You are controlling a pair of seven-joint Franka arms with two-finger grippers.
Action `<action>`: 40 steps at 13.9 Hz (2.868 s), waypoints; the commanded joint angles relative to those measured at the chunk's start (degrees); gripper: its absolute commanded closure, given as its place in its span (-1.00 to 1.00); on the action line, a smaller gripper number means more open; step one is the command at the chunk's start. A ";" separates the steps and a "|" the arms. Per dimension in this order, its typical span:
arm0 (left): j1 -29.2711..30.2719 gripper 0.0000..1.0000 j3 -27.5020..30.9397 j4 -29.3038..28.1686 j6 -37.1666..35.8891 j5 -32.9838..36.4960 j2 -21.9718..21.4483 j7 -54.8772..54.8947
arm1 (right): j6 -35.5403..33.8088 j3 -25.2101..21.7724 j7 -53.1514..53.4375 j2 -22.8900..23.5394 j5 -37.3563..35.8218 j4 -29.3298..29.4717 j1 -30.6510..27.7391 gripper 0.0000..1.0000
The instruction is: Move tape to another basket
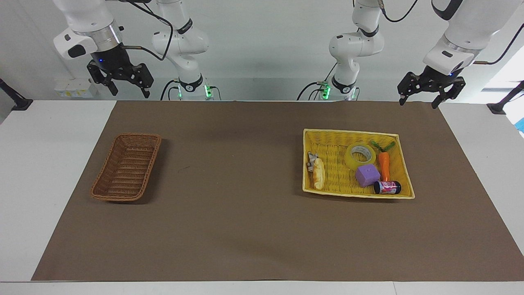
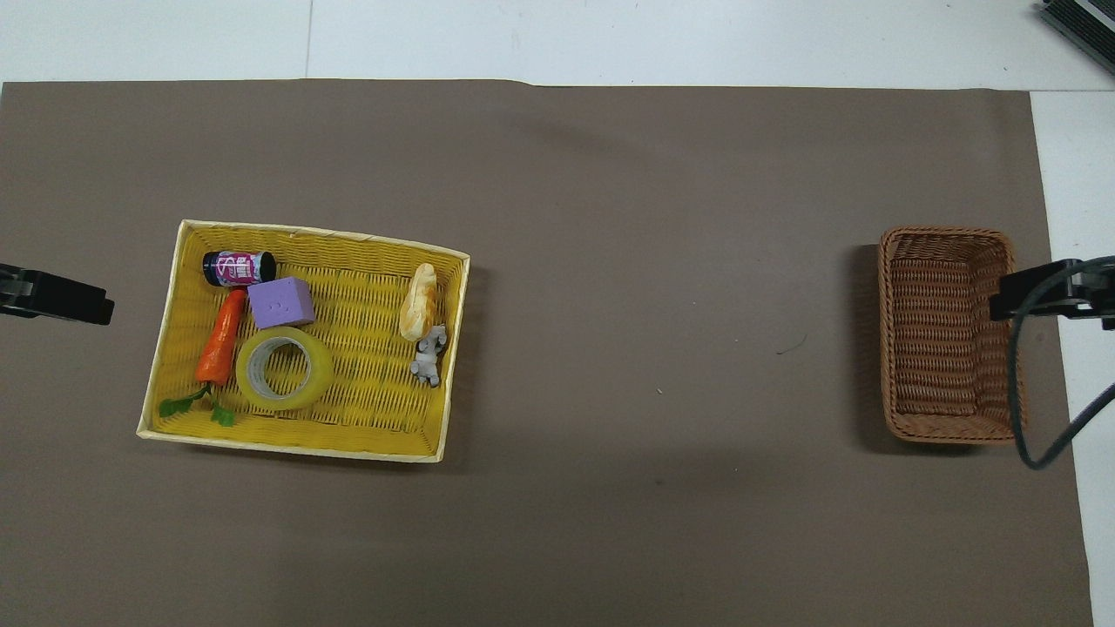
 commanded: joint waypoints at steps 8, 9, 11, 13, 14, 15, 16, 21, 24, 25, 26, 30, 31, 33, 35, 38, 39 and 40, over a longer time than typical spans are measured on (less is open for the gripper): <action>0.62 -1.00 0.62 -3.80 2.32 -0.69 -1.81 1.49 | 0.19 0.34 0.35 -0.45 0.32 -0.64 -0.38 -1.00; 0.62 -1.00 0.62 -4.77 2.94 -0.69 -1.99 1.49 | 0.19 0.34 0.35 -0.54 0.32 -0.64 -0.38 -1.00; 0.62 -1.00 0.62 -6.70 4.43 -0.69 -2.16 1.40 | 0.19 0.34 0.35 -0.54 0.32 -0.64 -0.38 -1.00; 0.62 -1.00 0.70 -10.03 7.23 -0.69 -2.34 1.40 | 0.19 0.34 0.35 -0.54 0.32 -0.64 -0.38 -1.00; 0.62 -1.00 0.62 -12.57 9.60 -0.69 -2.95 1.40 | 0.19 0.34 0.35 -0.54 0.32 -0.55 -0.38 -1.00; 0.62 -1.00 0.62 -15.73 12.41 -0.69 -3.39 1.40 | 0.19 0.34 0.35 -0.54 0.32 -0.64 -0.38 -1.00; 0.62 -1.00 0.62 -18.98 15.39 -0.69 -4.26 1.40 | 0.19 0.34 0.35 -0.54 0.32 -0.64 -0.38 -1.00; 0.62 -1.00 0.62 -31.03 26.91 -0.69 -4.89 1.40 | 0.19 0.34 0.35 -0.54 0.32 -0.64 -0.38 -1.00; 0.71 -1.00 0.62 -35.09 31.32 -0.69 -5.67 1.23 | 0.19 0.34 0.35 -0.62 0.32 -0.81 -0.38 -1.00; 0.97 -1.00 0.62 -36.06 33.16 -0.69 -5.77 1.14 | 0.19 0.34 0.44 -0.80 0.32 -0.99 -0.38 -1.00; 0.71 -1.00 0.62 -37.28 34.92 -0.69 -5.42 1.23 | 0.19 0.34 0.44 -0.80 0.32 -0.99 -0.38 -1.00; -0.08 -1.00 0.62 -47.20 46.68 -0.69 -4.71 1.31 | 0.19 0.34 0.44 -0.80 0.32 -1.17 -0.38 -1.00; -0.08 -1.00 0.53 -49.23 50.02 -0.69 -4.02 1.23 | 0.28 0.34 0.44 -0.80 0.32 -1.17 -0.38 -1.00; -0.08 -1.00 0.53 -51.44 54.25 -0.69 -2.96 0.70 | 0.19 0.34 0.44 -0.80 0.32 -1.17 -0.38 -1.00; -0.78 -1.00 0.53 -52.41 57.85 -0.69 -0.51 0.61 | 0.28 0.34 0.44 -0.80 0.32 -1.17 -0.38 -1.00; -0.96 0.04 0.53 -53.56 62.18 -0.69 1.44 0.44 | 0.19 0.34 0.44 -0.80 0.32 -1.17 -0.38 -1.00; -1.05 0.41 0.53 -53.56 61.92 -0.69 1.44 0.17 | 0.28 0.34 0.44 -0.80 0.32 -1.17 -0.38 -1.00; -1.83 0.63 0.53 -53.38 61.74 -0.69 1.35 -0.26 | 0.28 0.34 0.44 -0.80 0.32 -1.17 -0.38 -1.00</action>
